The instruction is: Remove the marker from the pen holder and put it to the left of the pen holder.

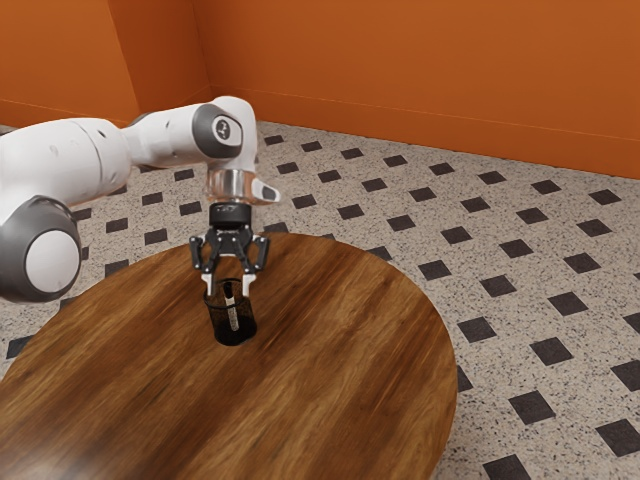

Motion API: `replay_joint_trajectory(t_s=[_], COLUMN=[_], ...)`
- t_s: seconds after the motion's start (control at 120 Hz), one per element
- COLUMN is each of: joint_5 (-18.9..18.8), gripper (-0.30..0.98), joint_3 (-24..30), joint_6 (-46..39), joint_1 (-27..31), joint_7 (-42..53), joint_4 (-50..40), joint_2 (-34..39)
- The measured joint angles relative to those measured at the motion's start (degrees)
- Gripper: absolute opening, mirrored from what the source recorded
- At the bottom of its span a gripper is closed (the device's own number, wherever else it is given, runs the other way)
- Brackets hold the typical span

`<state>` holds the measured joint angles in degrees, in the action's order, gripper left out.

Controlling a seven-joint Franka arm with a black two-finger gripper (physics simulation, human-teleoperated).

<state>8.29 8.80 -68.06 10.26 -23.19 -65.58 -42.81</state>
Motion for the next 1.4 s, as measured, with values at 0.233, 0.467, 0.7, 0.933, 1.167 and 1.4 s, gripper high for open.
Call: replay_joint_trajectory(t_s=[0.233, 0.467, 0.7, 0.933, 1.167, 1.4], joint_5=[0.27, 2.56, 4.97, 5.89, 6.25, 5.99], gripper=[0.25, 0.18, 0.07, -0.04, -0.09, -0.10], joint_3=[-0.03, -2.04, -2.99, -2.89, -1.26, -0.91], joint_6=[2.27, 2.65, 3.54, 6.21, 9.45, 11.38], joint_1=[-0.10, 1.67, 2.02, 2.04, 1.00, -0.31], joint_7=[-4.56, -7.57, -9.54, -10.83, -11.54, -12.11], joint_4=[2.86, 8.02, 8.02, 7.97, 8.26, 5.53], joint_2=[-2.93, -6.13, -6.86, -6.59, -3.55, 3.80])
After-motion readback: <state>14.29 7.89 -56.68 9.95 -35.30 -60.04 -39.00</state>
